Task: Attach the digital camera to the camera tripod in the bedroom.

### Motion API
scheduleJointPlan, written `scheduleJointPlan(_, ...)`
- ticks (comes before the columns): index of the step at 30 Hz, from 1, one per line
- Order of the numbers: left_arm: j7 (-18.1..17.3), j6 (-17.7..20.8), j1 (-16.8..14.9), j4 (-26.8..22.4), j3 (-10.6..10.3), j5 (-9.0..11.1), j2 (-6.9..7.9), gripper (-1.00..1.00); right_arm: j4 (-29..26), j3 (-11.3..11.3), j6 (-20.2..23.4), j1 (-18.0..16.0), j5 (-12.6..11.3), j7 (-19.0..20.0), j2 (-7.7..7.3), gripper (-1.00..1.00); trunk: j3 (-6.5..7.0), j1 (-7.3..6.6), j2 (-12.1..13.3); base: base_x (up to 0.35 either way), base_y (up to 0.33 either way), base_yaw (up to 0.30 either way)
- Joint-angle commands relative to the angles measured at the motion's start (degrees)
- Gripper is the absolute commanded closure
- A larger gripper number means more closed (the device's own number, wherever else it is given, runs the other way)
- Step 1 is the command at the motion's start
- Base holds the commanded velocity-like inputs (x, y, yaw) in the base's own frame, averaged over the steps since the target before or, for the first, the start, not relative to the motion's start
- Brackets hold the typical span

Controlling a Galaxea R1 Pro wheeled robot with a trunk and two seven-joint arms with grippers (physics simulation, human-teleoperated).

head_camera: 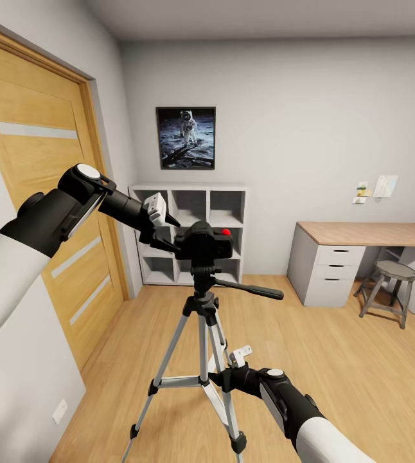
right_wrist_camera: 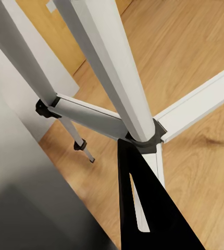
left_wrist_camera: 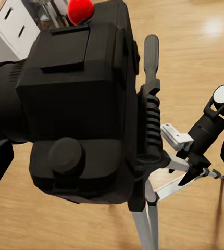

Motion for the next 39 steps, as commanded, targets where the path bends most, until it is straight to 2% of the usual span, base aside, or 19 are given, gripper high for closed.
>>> scheduleJointPlan(1, -0.01, 0.59, -0.07, -0.02, -0.18, 0.27, 0.06, -1.00, -0.06, 0.34, 0.13, 0.06, 1.48, -1.16, 0.03, 1.00, -0.05, 0.04, -0.02, 0.000, 0.000, 0.000)
scheduleJointPlan(21, -0.09, 0.84, -0.07, 0.07, -0.10, 0.36, 0.06, -1.00, -0.06, 0.34, 0.13, 0.06, 1.48, -1.13, 0.03, 1.00, -0.05, 0.04, -0.02, 0.000, 0.000, 0.000)
scheduleJointPlan(25, -0.18, 1.01, -0.07, 0.06, 0.44, 0.44, 0.12, -1.00, -0.06, 0.34, 0.13, 0.06, 1.48, -1.12, 0.03, 1.00, -0.05, 0.04, -0.02, 0.000, 0.000, 0.000)
scheduleJointPlan(27, -0.11, 1.08, -0.07, 0.01, 1.53, 0.49, 0.17, -1.00, -0.06, 0.34, 0.13, 0.06, 1.48, -1.12, 0.03, 1.00, -0.05, 0.04, -0.02, 0.000, 0.000, 0.000)
scheduleJointPlan(29, 0.24, 1.12, -0.07, -0.05, 3.30, 0.54, 0.23, -1.00, -0.06, 0.34, 0.13, 0.06, 1.48, -1.12, 0.03, 1.00, -0.05, 0.04, -0.02, 0.000, 0.000, 0.000)
scheduleJointPlan(31, 1.00, 1.19, -0.07, -0.14, 6.12, 0.57, 0.26, -1.00, -0.06, 0.34, 0.13, 0.06, 1.48, -1.10, 0.03, 1.00, -0.05, 0.04, -0.02, 0.000, 0.000, 0.000)
scheduleJointPlan(32, 2.09, 1.42, -0.07, -0.06, 9.73, 0.62, 0.28, -1.00, -0.06, 0.34, 0.13, 0.06, 1.48, -1.11, 0.03, 1.00, -0.05, 0.04, -0.02, 0.000, 0.000, 0.000)
scheduleJointPlan(33, 2.68, 1.66, -0.07, 0.00, 11.63, 0.68, 0.29, -1.00, -0.06, 0.34, 0.13, 0.06, 1.48, -1.10, 0.03, 1.00, -0.05, 0.04, -0.02, 0.000, 0.000, 0.000)
scheduleJointPlan(38, 5.65, 4.81, -0.07, 0.98, 20.49, 0.73, 0.88, -1.00, -0.06, 0.34, 0.13, 0.06, 1.48, -1.10, 0.03, 1.00, -0.05, 0.04, -0.02, 0.000, 0.000, 0.000)
scheduleJointPlan(39, 6.09, 5.50, -0.07, 1.40, 21.26, 0.71, 1.13, -1.00, -0.06, 0.34, 0.13, 0.06, 1.48, -1.09, 0.03, 1.00, -0.05, 0.04, -0.02, 0.000, 0.000, 0.000)
